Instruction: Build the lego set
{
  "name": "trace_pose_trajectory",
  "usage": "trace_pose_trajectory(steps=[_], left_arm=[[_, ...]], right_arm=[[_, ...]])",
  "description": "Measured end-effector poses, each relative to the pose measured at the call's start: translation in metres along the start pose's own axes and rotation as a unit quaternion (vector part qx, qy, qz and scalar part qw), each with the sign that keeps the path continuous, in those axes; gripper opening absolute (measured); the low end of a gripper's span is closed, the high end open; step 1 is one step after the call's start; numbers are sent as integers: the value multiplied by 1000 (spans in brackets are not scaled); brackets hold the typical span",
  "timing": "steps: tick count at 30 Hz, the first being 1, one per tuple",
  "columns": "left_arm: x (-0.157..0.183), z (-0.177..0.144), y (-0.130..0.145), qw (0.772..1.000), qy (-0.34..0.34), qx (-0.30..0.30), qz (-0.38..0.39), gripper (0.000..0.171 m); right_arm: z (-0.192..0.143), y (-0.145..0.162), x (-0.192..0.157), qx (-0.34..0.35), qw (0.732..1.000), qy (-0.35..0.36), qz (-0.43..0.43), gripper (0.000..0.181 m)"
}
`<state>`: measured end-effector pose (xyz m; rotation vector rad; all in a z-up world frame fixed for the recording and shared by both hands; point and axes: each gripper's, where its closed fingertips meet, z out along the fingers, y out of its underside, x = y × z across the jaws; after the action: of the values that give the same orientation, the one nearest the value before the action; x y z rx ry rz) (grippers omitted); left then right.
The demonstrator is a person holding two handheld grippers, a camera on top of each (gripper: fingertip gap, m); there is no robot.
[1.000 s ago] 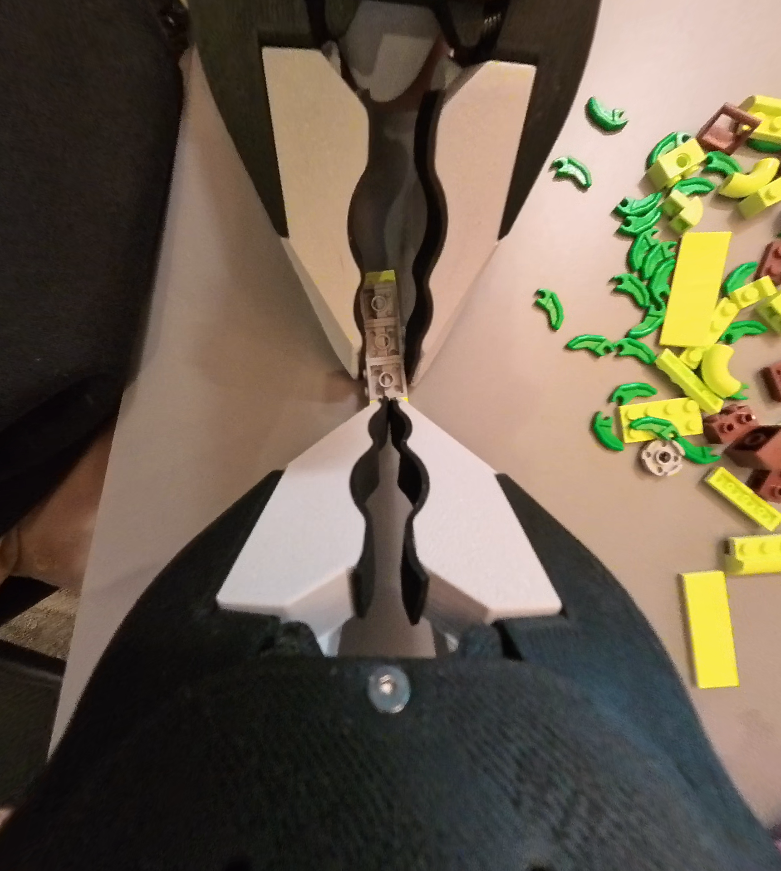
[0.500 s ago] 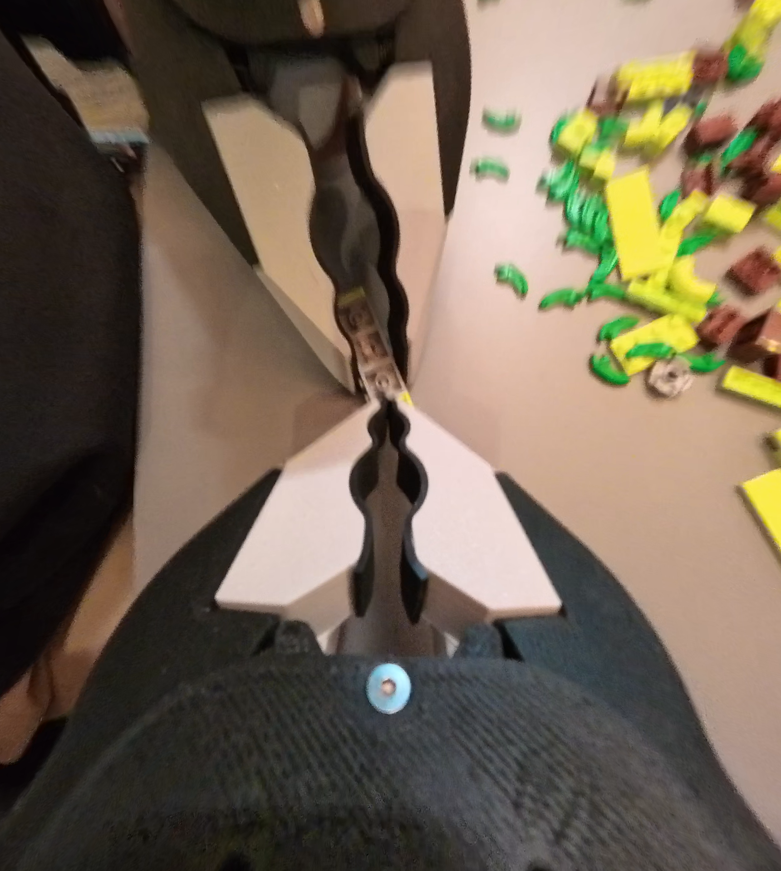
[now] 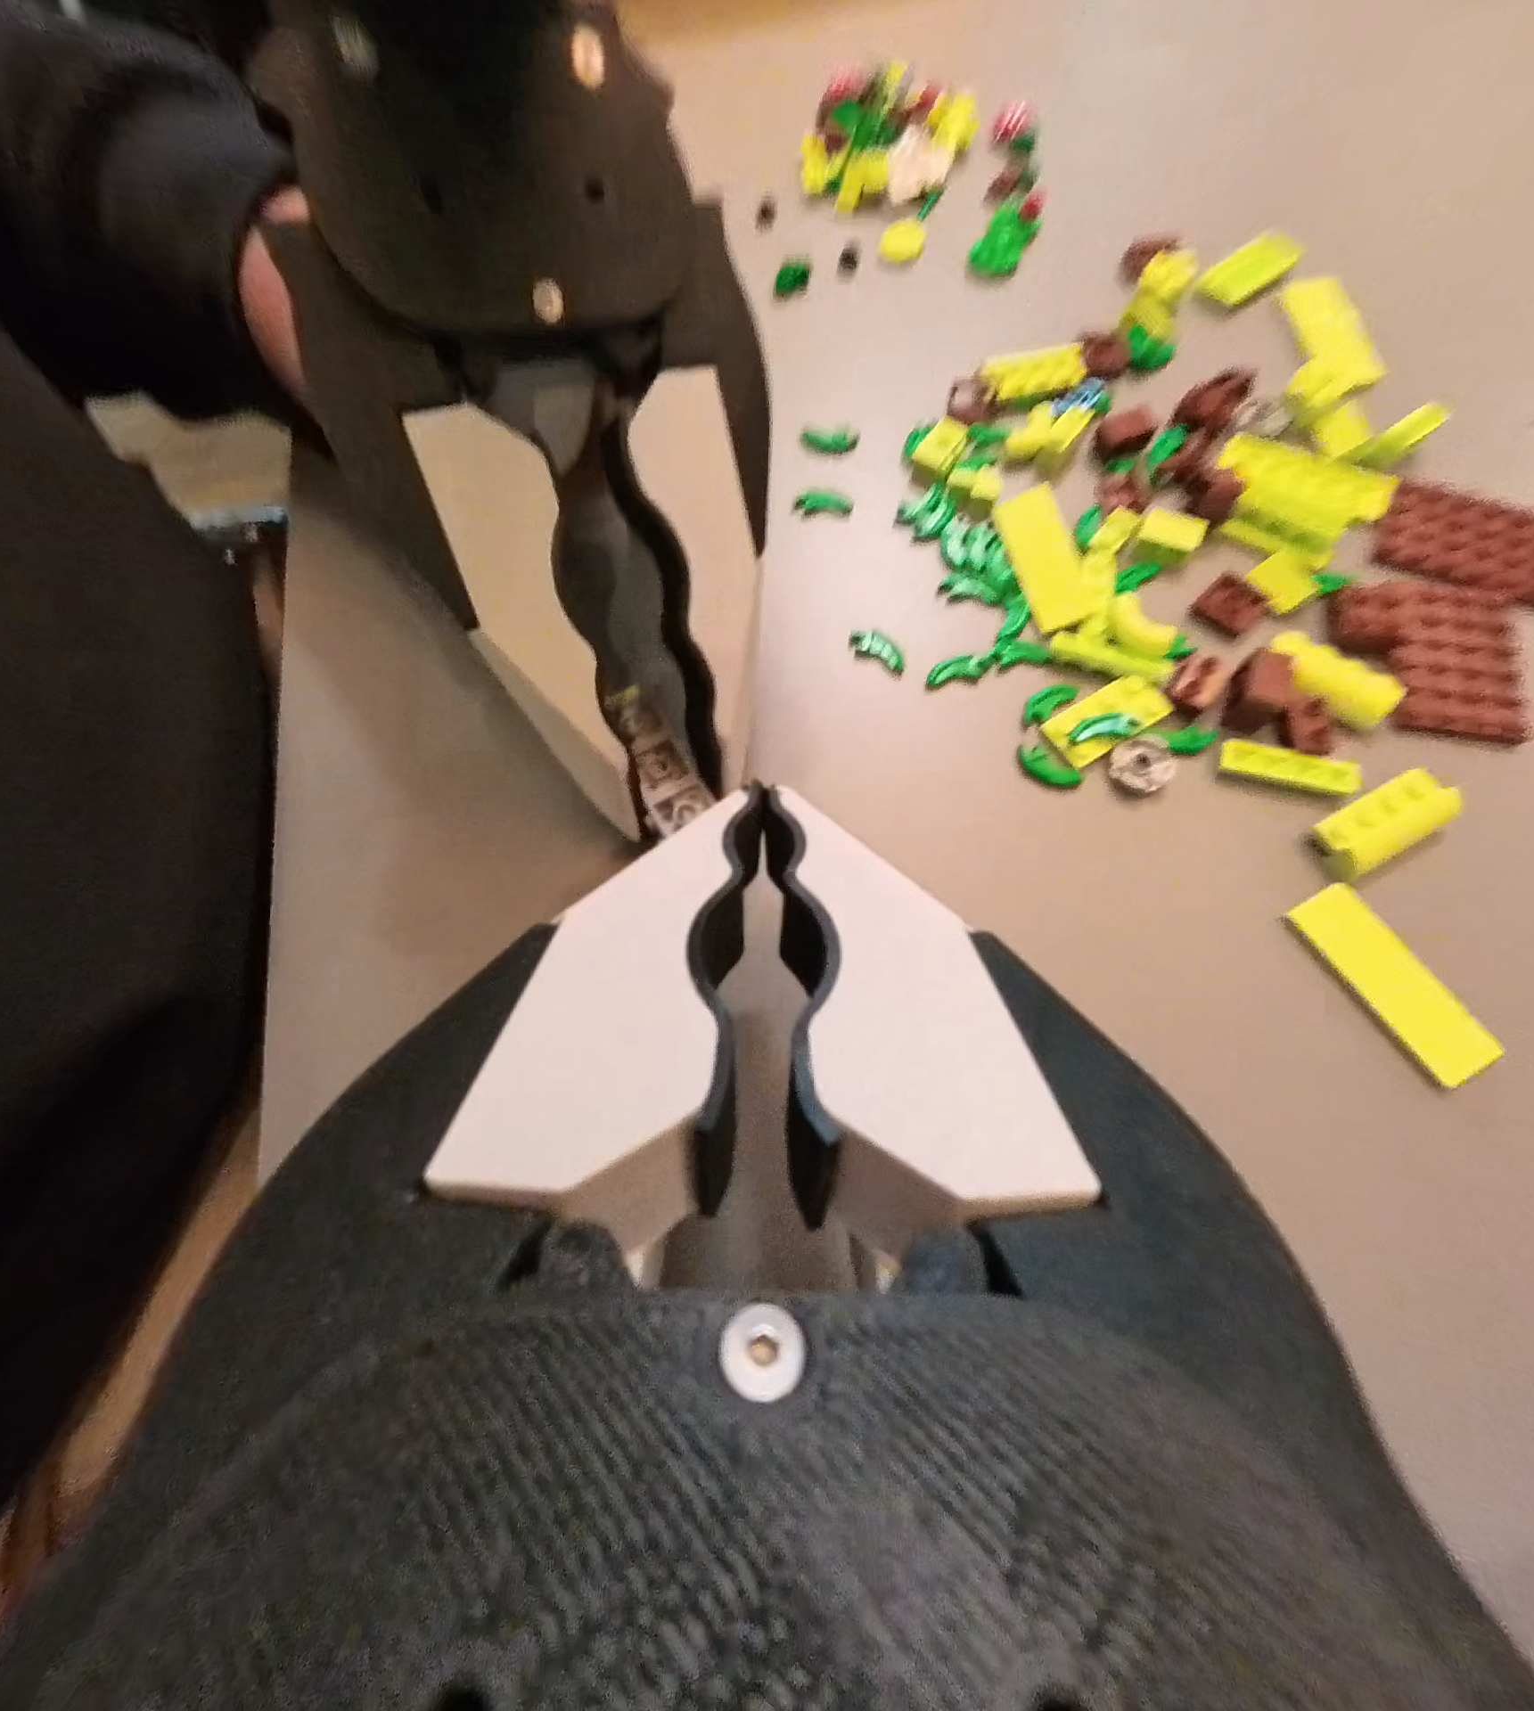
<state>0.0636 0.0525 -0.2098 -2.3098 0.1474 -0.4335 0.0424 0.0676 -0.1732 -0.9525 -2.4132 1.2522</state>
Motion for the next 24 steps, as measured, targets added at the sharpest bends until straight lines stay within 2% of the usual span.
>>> trace_pose_trajectory(steps=[1,3,5,8,10,13,15,19,24], left_arm=[[3,-4,-5,999,20,20,-16,16],[12,-17,-20,988,101,76,-88,16],[19,-35,-36,958,198,127,-165,16],[25,-53,-45,921,286,157,-213,15],[35,-64,-51,894,347,169,-230,15],[52,-80,-62,841,439,184,-257,15],[60,-85,-65,821,472,185,-263,15],[73,-90,-67,804,504,178,-261,16],[76,-94,-65,792,522,174,-265,15]], right_arm=[[-6,-7,3,24,1000,14,0,0],[-17,-16,7,56,997,41,-22,0],[-26,-26,-5,94,994,24,-41,9],[-42,-46,-27,159,986,-37,-26,26],[-48,-54,-36,172,983,-56,-33,31],[-49,-61,-49,159,982,-61,-79,28],[-48,-66,-58,148,981,-68,-105,24],[-48,-75,-71,140,976,-83,-141,13],[-47,-77,-77,121,976,-97,-154,11]])
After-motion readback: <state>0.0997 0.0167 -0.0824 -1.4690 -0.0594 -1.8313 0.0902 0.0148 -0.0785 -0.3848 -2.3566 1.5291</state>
